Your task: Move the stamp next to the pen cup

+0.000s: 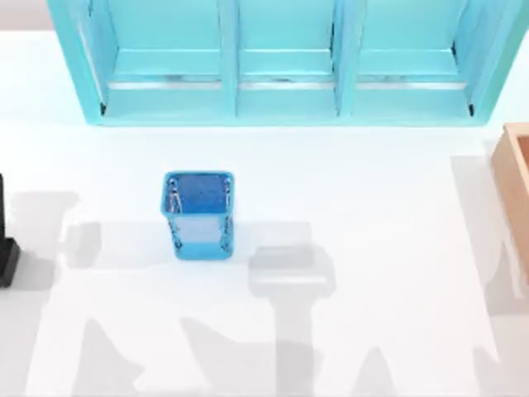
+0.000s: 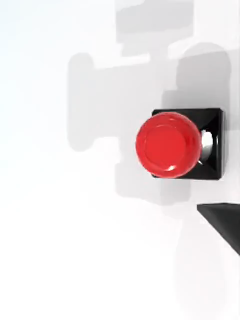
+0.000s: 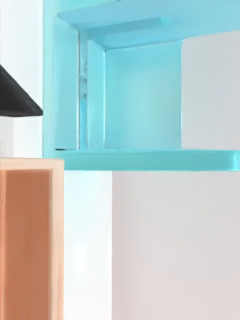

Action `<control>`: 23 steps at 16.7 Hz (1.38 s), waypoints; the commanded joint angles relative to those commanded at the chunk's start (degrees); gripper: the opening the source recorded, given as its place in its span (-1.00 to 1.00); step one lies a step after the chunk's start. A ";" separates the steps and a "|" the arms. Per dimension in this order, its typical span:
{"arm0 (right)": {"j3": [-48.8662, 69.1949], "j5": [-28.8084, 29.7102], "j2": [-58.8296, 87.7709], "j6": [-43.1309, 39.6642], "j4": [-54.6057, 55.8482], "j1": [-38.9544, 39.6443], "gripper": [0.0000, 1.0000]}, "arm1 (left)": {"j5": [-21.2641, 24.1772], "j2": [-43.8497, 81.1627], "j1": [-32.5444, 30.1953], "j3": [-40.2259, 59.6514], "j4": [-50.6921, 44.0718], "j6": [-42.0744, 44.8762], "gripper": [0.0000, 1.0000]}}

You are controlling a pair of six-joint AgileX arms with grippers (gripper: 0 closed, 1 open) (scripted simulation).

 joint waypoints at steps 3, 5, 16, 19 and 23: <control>0.00 0.00 0.00 0.00 0.00 0.00 1.00 | 0.02 16.83 1.23 13.00 -12.05 1.39 1.00; 0.00 0.00 0.00 0.00 0.00 0.00 1.00 | 0.03 26.37 1.98 20.95 -19.25 2.25 1.00; 0.00 0.00 0.00 0.00 0.00 0.00 1.00 | -0.04 49.47 3.85 41.77 -36.01 4.38 1.00; 0.00 0.00 0.00 0.00 0.00 0.00 1.00 | -0.04 49.36 3.57 41.44 -35.70 4.32 1.00; 0.00 0.00 0.00 0.00 0.00 0.00 1.00 | -0.03 50.89 3.80 36.15 -29.21 4.33 1.00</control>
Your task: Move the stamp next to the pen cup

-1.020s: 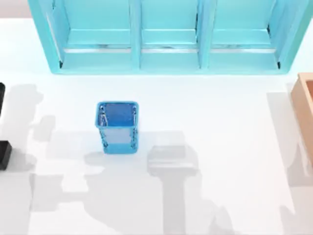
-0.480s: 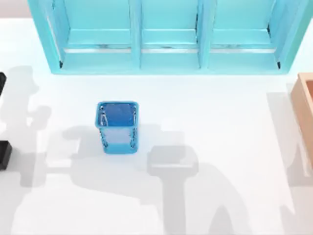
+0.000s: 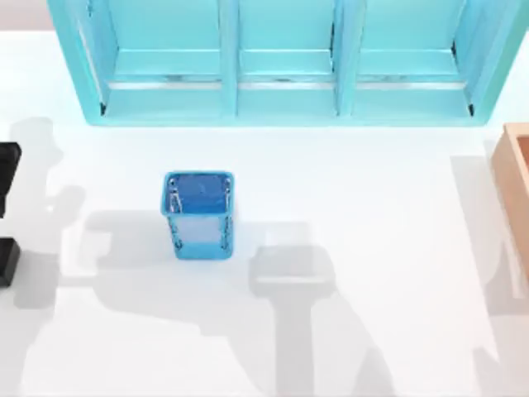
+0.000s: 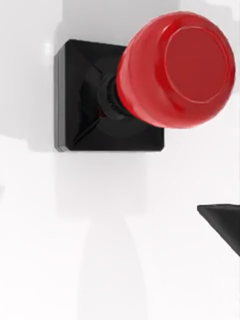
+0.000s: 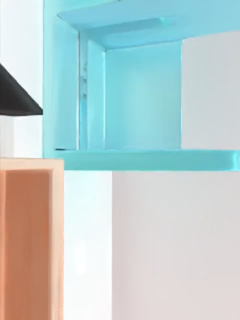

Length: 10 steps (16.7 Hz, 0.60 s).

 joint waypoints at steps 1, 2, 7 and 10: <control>0.00 0.00 0.00 0.00 0.00 0.00 1.00 | 0.00 0.64 0.04 -2.01 3.01 0.05 1.00; 0.00 0.00 0.00 0.00 0.00 0.00 1.00 | 0.00 1.31 0.07 -4.12 6.25 0.13 1.00; 0.00 0.00 0.00 0.00 0.00 0.00 1.00 | 0.01 3.66 0.25 -11.35 15.27 0.33 1.00; 0.00 0.00 0.00 0.00 0.00 0.00 1.00 | 0.01 3.68 0.25 -11.41 15.34 0.33 1.00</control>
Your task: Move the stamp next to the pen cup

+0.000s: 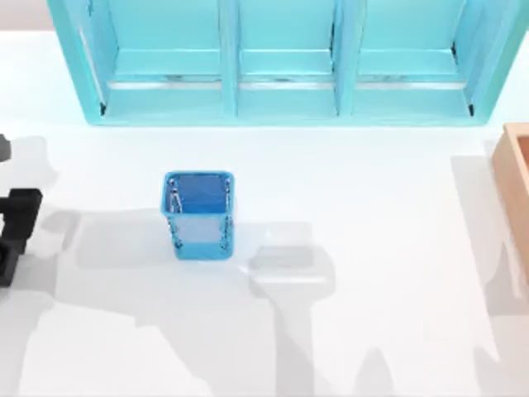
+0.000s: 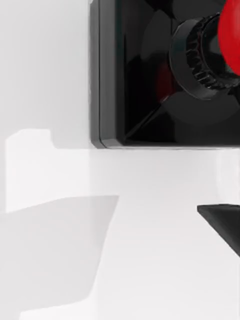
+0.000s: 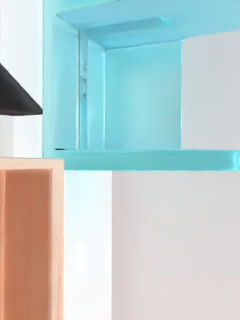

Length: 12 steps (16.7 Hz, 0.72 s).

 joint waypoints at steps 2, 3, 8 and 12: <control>0.00 0.00 0.00 0.00 0.00 0.00 1.00 | 0.00 0.00 0.00 0.00 0.00 0.00 0.85; 0.00 0.00 0.00 0.00 0.00 0.00 1.00 | 0.00 0.00 0.00 0.00 0.00 0.00 0.70; 0.00 0.00 0.00 0.00 0.00 0.00 1.00 | 0.00 0.00 0.00 0.00 0.00 0.00 -0.06; 0.00 0.00 0.00 0.00 0.00 0.00 1.00 | 0.00 0.00 0.00 0.00 0.00 0.00 -0.66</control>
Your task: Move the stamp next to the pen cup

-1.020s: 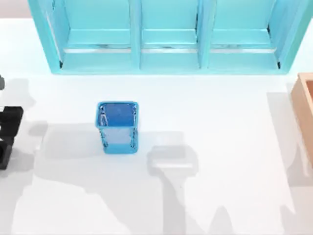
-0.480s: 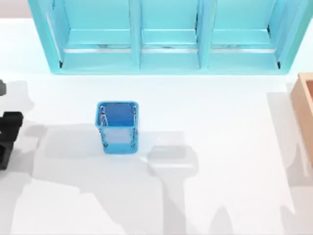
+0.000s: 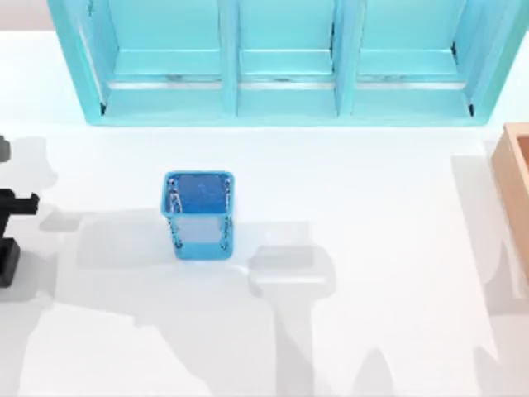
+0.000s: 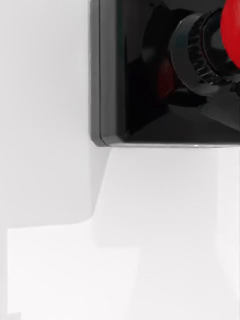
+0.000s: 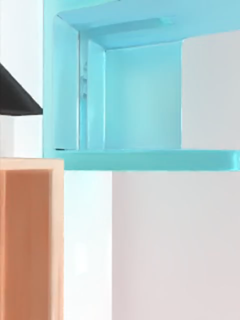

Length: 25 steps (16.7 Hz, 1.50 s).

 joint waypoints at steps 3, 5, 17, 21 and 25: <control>0.00 0.00 0.00 0.00 0.00 0.00 1.00 | 0.00 0.00 0.00 0.00 0.00 0.00 -1.00; 0.00 0.00 0.00 0.00 0.00 0.00 1.00 | 0.00 0.00 0.00 0.00 0.00 0.00 -1.00; 0.00 0.00 0.00 0.00 0.00 0.00 1.00 | -0.02 -0.30 -8.28 9.67 -9.99 -7.85 -1.00; 0.00 0.00 0.00 0.00 0.00 0.00 1.00 | 0.03 -1.49 -18.45 21.79 -24.78 -18.19 -1.00; 0.00 0.00 0.00 0.00 0.00 0.00 1.00 | -0.02 -3.14 -24.61 28.33 -31.47 -24.50 -1.00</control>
